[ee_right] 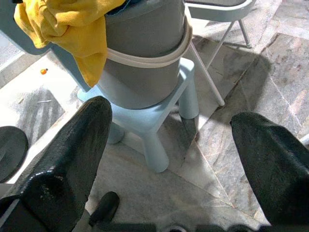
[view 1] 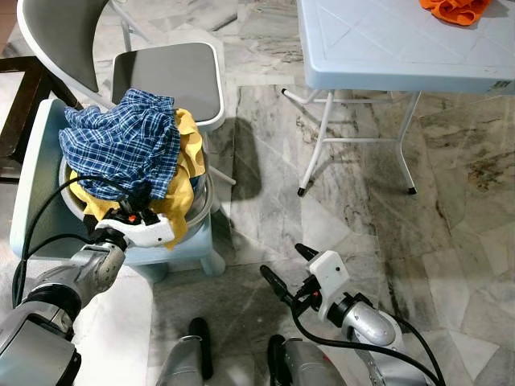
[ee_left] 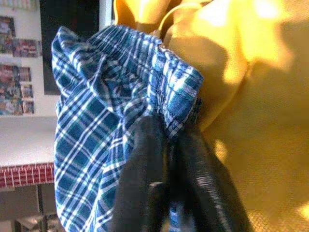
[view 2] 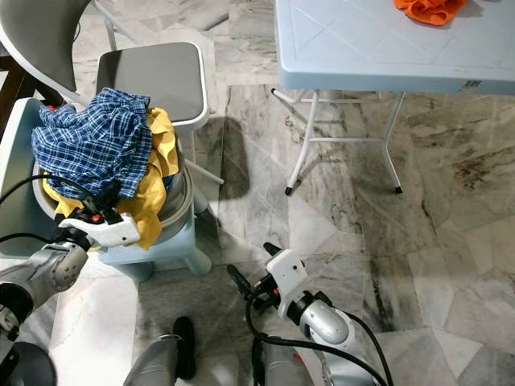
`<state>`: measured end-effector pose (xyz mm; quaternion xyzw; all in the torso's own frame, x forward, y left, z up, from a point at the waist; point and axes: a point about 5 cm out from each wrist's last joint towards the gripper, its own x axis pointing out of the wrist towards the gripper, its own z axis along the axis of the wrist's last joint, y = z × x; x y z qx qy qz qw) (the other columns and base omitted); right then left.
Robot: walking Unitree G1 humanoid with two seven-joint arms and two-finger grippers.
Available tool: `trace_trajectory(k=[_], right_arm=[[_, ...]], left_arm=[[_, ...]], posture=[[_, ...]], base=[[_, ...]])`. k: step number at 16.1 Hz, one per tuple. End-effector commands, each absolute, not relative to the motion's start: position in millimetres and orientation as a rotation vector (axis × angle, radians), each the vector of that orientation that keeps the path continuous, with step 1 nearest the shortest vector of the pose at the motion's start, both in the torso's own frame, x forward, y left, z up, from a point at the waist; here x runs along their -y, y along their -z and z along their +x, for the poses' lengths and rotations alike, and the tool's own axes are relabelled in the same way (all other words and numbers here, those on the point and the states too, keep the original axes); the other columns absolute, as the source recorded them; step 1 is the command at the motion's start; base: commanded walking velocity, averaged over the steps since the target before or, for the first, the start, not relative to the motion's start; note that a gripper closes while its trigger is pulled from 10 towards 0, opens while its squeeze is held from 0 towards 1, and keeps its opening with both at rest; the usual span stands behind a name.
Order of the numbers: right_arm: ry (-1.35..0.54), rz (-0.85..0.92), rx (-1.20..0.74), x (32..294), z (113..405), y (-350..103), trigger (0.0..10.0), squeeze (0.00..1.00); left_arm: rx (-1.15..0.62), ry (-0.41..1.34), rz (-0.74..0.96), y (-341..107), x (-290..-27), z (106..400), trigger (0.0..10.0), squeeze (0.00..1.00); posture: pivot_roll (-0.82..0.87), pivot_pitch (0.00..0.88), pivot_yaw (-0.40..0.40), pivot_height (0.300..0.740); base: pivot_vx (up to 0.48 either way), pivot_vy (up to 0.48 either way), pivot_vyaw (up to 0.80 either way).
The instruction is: Hang hanger
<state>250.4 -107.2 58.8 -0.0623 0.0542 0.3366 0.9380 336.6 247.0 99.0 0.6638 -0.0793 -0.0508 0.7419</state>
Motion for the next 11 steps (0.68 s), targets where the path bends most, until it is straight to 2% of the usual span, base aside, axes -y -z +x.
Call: trace_trajectory(k=[1, 4, 5, 6, 8, 10, 11], right_arm=[[-0.682, -0.128, -0.145, 111, 246, -51, 10.0, 0.0], [-0.684, -0.13, -0.144, 112, 246, -52, 10.0, 0.0], [-0.686, -0.13, -0.145, 113, 247, -52, 10.0, 0.0], [-0.687, -0.132, -0.145, 113, 248, -52, 10.0, 0.0], [-0.69, -0.136, -0.143, 113, 251, -52, 10.0, 0.0], [-0.696, -0.139, -0.141, 113, 253, -53, 10.0, 0.0], [-0.699, -0.141, -0.141, 113, 254, -53, 10.0, 0.0]], left_arm=[[0.108, 0.105, 1.405, -91, -253, 332, 0.0, 0.0], [0.139, 0.042, 1.158, -104, -245, 338, 0.0, 0.0], [0.148, 0.003, 1.0, -109, -241, 340, 0.0, 0.0], [0.162, -0.067, 0.729, -118, -238, 344, 0.0, 0.0], [0.179, -0.13, 0.305, -123, -230, 347, 0.0, 0.0], [0.202, -0.099, 0.149, -128, -221, 347, 0.0, 0.0], [0.215, -0.049, 0.005, -131, -211, 348, 0.0, 0.0]], posture=[[-0.19, 0.331, -0.045, 0.74], [-0.18, 0.33, -0.048, 0.74], [-0.18, 0.328, -0.05, 0.74], [-0.17, 0.327, -0.054, 0.74], [-0.16, 0.324, -0.062, 0.74], [-0.15, 0.324, -0.067, 0.74], [-0.15, 0.323, -0.07, 0.74]], base=[[0.0, 0.0, 0.0], [0.0, 0.0, 0.0], [0.0, 0.0, 0.0], [0.0, 0.0, 0.0], [0.0, 0.0, 0.0], [0.0, 0.0, 0.0], [0.0, 0.0, 0.0]])
